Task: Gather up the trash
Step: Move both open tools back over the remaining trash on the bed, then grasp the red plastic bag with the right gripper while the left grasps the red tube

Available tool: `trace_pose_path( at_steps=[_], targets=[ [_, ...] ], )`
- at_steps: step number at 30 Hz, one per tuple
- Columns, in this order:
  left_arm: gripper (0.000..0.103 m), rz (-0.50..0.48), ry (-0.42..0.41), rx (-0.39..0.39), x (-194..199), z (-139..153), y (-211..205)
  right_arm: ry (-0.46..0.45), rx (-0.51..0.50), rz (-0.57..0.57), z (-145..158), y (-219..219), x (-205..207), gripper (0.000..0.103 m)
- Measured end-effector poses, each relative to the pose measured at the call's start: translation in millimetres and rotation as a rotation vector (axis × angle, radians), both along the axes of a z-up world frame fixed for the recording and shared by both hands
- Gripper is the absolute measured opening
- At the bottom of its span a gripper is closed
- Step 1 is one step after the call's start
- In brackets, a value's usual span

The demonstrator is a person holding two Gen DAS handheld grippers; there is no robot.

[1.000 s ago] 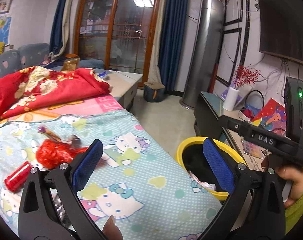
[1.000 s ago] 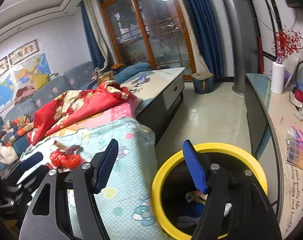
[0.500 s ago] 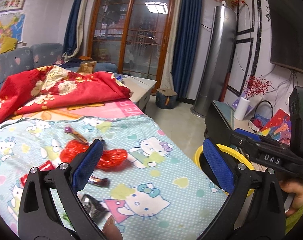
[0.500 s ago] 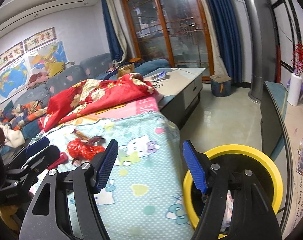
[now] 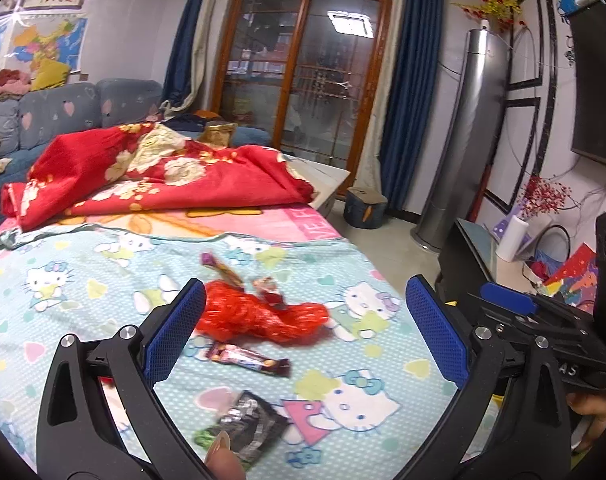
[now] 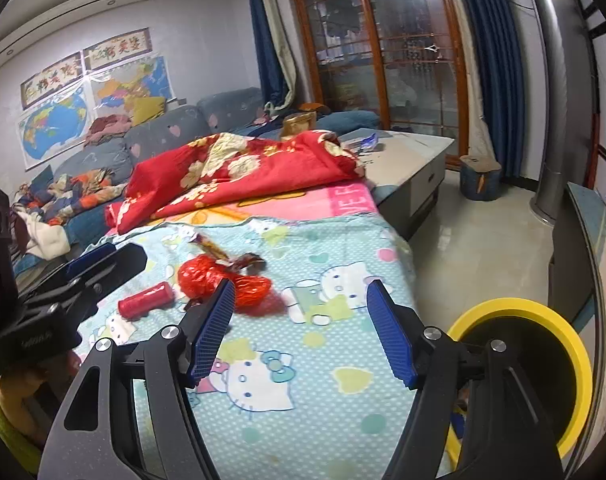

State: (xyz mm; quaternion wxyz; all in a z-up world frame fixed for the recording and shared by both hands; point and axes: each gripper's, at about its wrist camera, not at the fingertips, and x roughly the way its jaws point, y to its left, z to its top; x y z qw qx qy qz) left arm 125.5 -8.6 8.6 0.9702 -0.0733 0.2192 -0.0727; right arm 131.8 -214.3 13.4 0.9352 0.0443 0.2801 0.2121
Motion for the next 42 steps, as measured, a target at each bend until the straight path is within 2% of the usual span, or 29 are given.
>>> trace_pose_path(
  at_steps=[7,16,23,29,37,39,41,42],
  targets=[
    [0.092,0.05,0.018,0.043,4,-4,31,0.009,-0.017,0.057,-3,25,2,0.067],
    [0.092,0.126,0.091,0.121,10,-22,83,0.025,-0.055,0.141,-13,66,18,0.07],
    [0.092,0.096,0.17,0.118,20,-47,112,0.065,-0.111,0.183,-30,98,45,0.072],
    [0.092,0.054,0.249,0.125,35,-67,118,0.105,-0.154,0.194,-48,112,72,0.077],
    [0.092,0.027,0.344,0.139,48,-90,117,0.18,-0.212,0.226,-77,130,102,0.077],
    [0.087,0.037,0.357,0.14,49,-92,118,0.197,-0.211,0.238,-83,134,106,0.075],
    [0.08,0.031,0.366,0.132,49,-94,119,0.212,-0.196,0.258,-87,135,108,0.058],
    [0.076,0.03,0.37,0.133,49,-94,119,0.218,-0.191,0.266,-88,136,108,0.053]
  ],
)
